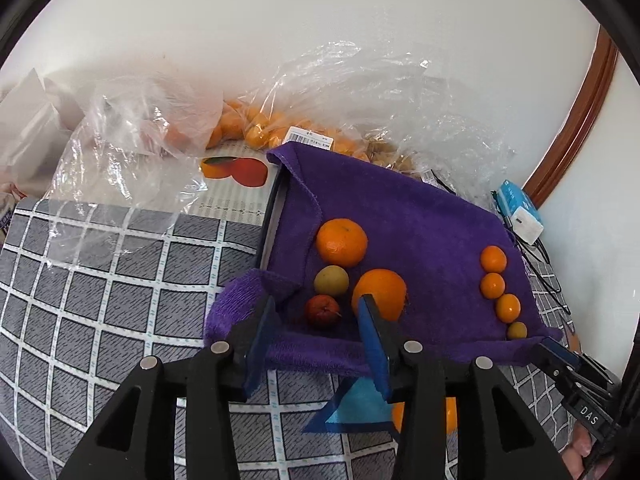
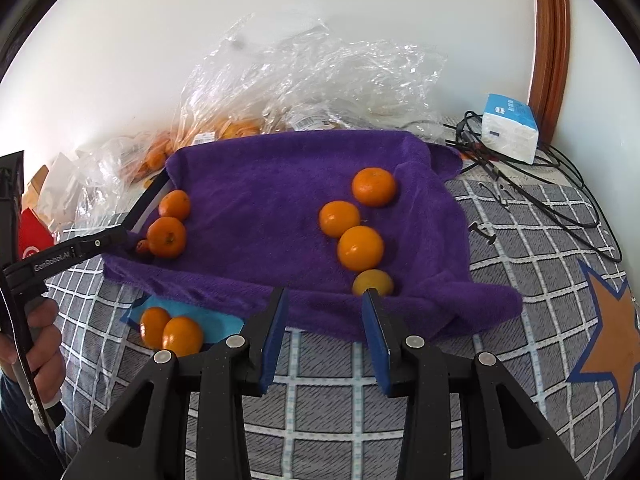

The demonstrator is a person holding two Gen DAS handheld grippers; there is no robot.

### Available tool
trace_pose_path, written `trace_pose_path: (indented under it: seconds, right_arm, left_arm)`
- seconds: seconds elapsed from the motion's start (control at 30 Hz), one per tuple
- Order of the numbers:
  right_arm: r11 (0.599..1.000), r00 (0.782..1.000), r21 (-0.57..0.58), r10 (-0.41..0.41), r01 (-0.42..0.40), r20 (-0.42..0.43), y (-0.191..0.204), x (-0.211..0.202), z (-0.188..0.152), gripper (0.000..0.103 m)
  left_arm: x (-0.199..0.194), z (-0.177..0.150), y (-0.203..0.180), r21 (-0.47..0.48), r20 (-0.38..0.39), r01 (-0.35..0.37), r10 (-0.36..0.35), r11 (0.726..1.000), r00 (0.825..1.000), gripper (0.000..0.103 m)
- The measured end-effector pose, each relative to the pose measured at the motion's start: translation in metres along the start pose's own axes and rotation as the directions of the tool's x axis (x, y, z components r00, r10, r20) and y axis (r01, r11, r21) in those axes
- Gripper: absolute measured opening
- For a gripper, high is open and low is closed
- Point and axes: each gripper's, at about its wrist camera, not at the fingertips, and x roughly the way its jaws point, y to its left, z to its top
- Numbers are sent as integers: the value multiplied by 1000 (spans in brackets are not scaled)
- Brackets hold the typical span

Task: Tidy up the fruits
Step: 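Withdraw both grippers toward the oranges on the blue star mat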

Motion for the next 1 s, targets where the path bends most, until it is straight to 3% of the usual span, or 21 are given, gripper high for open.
trace_pose_path:
  seconds: [0.2,0.43,0.53,1.0]
  right_arm:
    - [999,999,-24,44,-44,-18,28,2,-13,38]
    - [991,991,-52,117,-121,-64,65,11,-28,38]
    - [989,988,-56,131,-136,-81,76,16,-30,38]
    - [994,990,-95,33,-46,-137,99,48,-32,35]
  left_arm:
    - [-30,-26,23,-10,48,-67,67,998,997,49]
    - [-40,-71,55,-67,33,-138,140,988,990,50]
    - [-45,-81,68,-101,20,-131,134,986,991,50]
    - [-52,-90,60,-72,65,-132,137,989,988,50]
